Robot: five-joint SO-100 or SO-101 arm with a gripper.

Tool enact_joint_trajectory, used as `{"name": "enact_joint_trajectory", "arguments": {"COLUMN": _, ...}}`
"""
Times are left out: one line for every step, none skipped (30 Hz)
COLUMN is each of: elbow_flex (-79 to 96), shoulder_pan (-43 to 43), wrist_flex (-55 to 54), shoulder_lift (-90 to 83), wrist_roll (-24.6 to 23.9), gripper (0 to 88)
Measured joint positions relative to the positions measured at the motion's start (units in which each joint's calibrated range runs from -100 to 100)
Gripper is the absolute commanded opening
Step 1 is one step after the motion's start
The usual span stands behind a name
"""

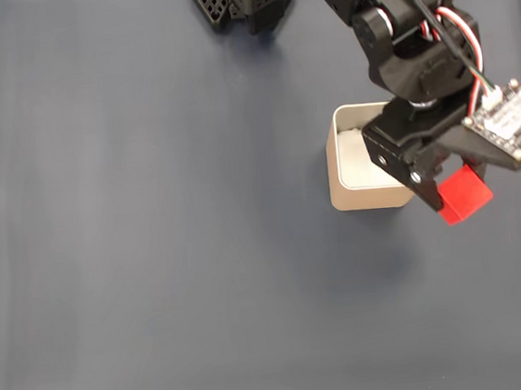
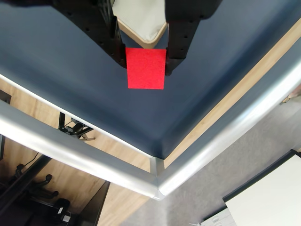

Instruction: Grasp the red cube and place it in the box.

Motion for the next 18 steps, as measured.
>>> {"name": "enact_joint_trajectory", "arguments": {"elbow_flex": 1.2, "shoulder_pan": 0.0, "wrist_flex": 0.0, "shoulder_lift": -1.1, "wrist_roll": 0.0, "gripper": 7.5}}
{"name": "enact_joint_trajectory", "arguments": {"elbow_flex": 2.4, "shoulder_pan": 0.0, "wrist_flex": 0.0, "shoulder_lift": -2.2, "wrist_roll": 0.0, "gripper": 7.5}}
{"name": "enact_joint_trajectory", "arguments": {"elbow_flex": 3.4, "shoulder_pan": 0.0, "wrist_flex": 0.0, "shoulder_lift": -3.2, "wrist_roll": 0.0, "gripper": 7.5}}
{"name": "enact_joint_trajectory", "arguments": {"elbow_flex": 4.6, "shoulder_pan": 0.0, "wrist_flex": 0.0, "shoulder_lift": -4.4, "wrist_roll": 0.0, "gripper": 7.5}}
{"name": "enact_joint_trajectory", "arguments": {"elbow_flex": 5.9, "shoulder_pan": 0.0, "wrist_flex": 0.0, "shoulder_lift": -5.6, "wrist_roll": 0.0, "gripper": 7.5}}
{"name": "enact_joint_trajectory", "arguments": {"elbow_flex": 7.2, "shoulder_pan": 0.0, "wrist_flex": 0.0, "shoulder_lift": -6.7, "wrist_roll": 0.0, "gripper": 7.5}}
{"name": "enact_joint_trajectory", "arguments": {"elbow_flex": 8.4, "shoulder_pan": 0.0, "wrist_flex": 0.0, "shoulder_lift": -7.8, "wrist_roll": 0.0, "gripper": 7.4}}
{"name": "enact_joint_trajectory", "arguments": {"elbow_flex": 9.7, "shoulder_pan": 0.0, "wrist_flex": 0.0, "shoulder_lift": -8.8, "wrist_roll": 0.0, "gripper": 7.4}}
{"name": "enact_joint_trajectory", "arguments": {"elbow_flex": 11.5, "shoulder_pan": 0.0, "wrist_flex": 0.0, "shoulder_lift": -10.7, "wrist_roll": 0.0, "gripper": 7.4}}
{"name": "enact_joint_trajectory", "arguments": {"elbow_flex": 11.5, "shoulder_pan": 0.0, "wrist_flex": 0.0, "shoulder_lift": -11.0, "wrist_roll": 0.0, "gripper": 7.4}}
{"name": "enact_joint_trajectory", "arguments": {"elbow_flex": 12.4, "shoulder_pan": 0.0, "wrist_flex": 0.0, "shoulder_lift": -12.1, "wrist_roll": 0.0, "gripper": 7.4}}
{"name": "enact_joint_trajectory", "arguments": {"elbow_flex": 14.7, "shoulder_pan": 0.0, "wrist_flex": 0.0, "shoulder_lift": -14.2, "wrist_roll": 0.0, "gripper": 7.4}}
{"name": "enact_joint_trajectory", "arguments": {"elbow_flex": 17.0, "shoulder_pan": 0.0, "wrist_flex": 0.0, "shoulder_lift": -15.7, "wrist_roll": 0.0, "gripper": 7.4}}
{"name": "enact_joint_trajectory", "arguments": {"elbow_flex": 18.5, "shoulder_pan": 0.0, "wrist_flex": 0.0, "shoulder_lift": -17.1, "wrist_roll": 0.0, "gripper": 7.4}}
{"name": "enact_joint_trajectory", "arguments": {"elbow_flex": 19.8, "shoulder_pan": -0.3, "wrist_flex": 0.0, "shoulder_lift": -18.2, "wrist_roll": 0.0, "gripper": 7.4}}
{"name": "enact_joint_trajectory", "arguments": {"elbow_flex": 20.9, "shoulder_pan": -0.5, "wrist_flex": 0.0, "shoulder_lift": -19.1, "wrist_roll": 0.0, "gripper": 7.4}}
{"name": "enact_joint_trajectory", "arguments": {"elbow_flex": 22.0, "shoulder_pan": -0.5, "wrist_flex": 0.0, "shoulder_lift": -19.9, "wrist_roll": 0.0, "gripper": 7.4}}
{"name": "enact_joint_trajectory", "arguments": {"elbow_flex": 23.0, "shoulder_pan": -0.3, "wrist_flex": 0.0, "shoulder_lift": -20.9, "wrist_roll": 0.1, "gripper": 7.4}}
